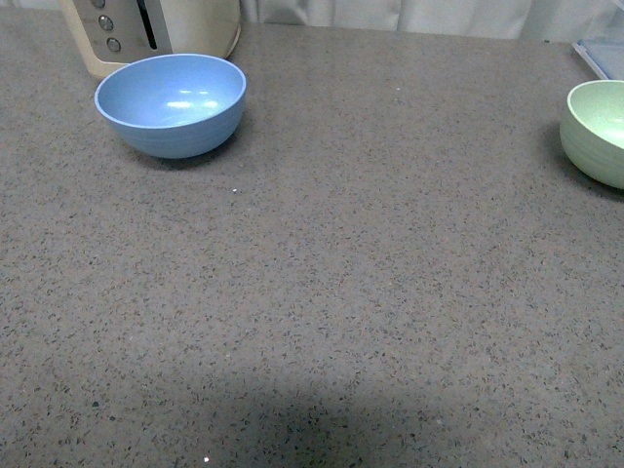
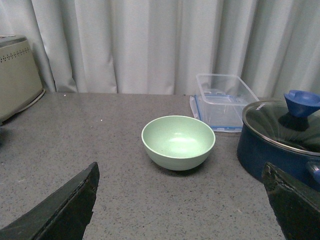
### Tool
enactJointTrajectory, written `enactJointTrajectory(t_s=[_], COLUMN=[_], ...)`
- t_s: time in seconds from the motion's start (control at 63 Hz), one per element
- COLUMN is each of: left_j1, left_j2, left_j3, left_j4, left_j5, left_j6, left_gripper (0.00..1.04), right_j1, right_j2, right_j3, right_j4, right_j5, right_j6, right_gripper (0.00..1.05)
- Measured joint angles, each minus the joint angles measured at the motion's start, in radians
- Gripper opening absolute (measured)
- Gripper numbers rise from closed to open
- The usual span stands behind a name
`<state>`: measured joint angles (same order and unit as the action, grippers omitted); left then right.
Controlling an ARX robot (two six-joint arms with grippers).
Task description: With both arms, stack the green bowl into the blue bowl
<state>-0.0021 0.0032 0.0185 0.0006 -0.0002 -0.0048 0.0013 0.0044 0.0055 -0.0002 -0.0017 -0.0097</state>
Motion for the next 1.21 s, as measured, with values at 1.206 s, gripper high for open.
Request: enactJointTrajectory(t_s=[1.206], left_j1=[0.0], left_j2=[0.0], left_j3=[0.0], left_j4=[0.0], left_j5=[0.0], left_j6=[0.0], left_gripper=[0.98], right_j1=[0.0], right_j2=[0.0], right_j3=[0.0], right_j4=[0.0], right_j5=[0.0], right_j6=[0.0], right_gripper=[0.95])
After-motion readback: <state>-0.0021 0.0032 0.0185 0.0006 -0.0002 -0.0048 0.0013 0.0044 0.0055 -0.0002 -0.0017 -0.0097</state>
